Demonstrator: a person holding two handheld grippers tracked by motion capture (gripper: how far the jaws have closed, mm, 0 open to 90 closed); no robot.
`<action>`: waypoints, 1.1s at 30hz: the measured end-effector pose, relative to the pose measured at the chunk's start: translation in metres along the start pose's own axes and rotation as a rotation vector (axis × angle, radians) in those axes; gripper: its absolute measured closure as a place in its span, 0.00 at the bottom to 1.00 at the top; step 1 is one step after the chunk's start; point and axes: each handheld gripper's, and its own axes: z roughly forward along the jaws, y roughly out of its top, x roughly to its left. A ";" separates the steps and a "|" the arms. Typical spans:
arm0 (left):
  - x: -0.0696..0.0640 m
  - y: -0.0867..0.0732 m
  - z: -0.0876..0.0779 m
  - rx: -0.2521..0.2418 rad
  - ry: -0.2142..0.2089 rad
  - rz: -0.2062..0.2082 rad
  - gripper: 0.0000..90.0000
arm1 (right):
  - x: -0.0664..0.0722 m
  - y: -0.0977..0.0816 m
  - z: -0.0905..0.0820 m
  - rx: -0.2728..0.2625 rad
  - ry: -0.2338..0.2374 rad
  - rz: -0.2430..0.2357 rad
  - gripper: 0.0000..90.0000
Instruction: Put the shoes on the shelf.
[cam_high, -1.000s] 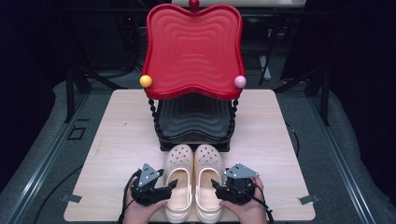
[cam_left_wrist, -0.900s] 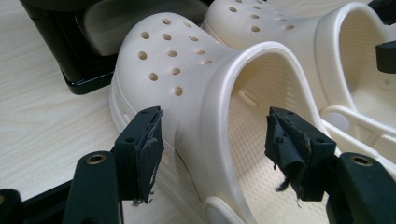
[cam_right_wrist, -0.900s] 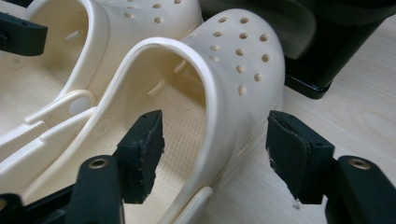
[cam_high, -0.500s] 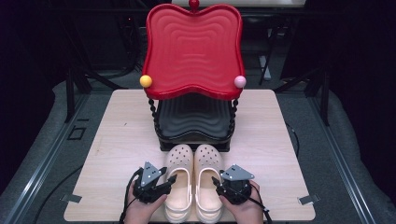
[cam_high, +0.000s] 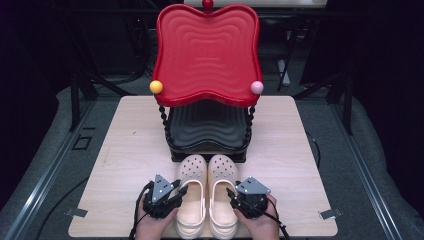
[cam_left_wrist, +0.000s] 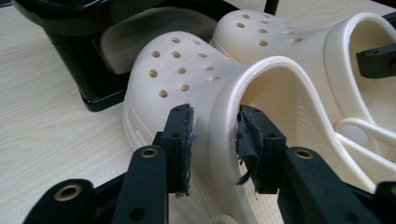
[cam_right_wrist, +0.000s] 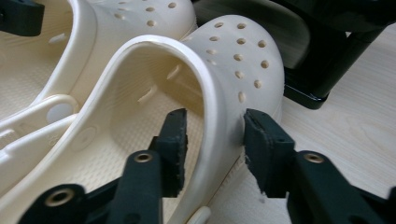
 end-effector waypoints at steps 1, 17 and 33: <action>0.000 -0.001 0.000 0.002 0.005 -0.002 0.73 | 0.000 0.000 0.001 -0.015 -0.011 -0.003 0.72; -0.001 0.003 0.005 -0.014 0.018 0.001 0.75 | -0.002 0.007 0.005 -0.044 -0.016 0.010 0.76; -0.005 0.002 -0.005 -0.018 0.048 0.011 0.85 | 0.006 0.009 -0.006 -0.033 -0.067 0.026 0.86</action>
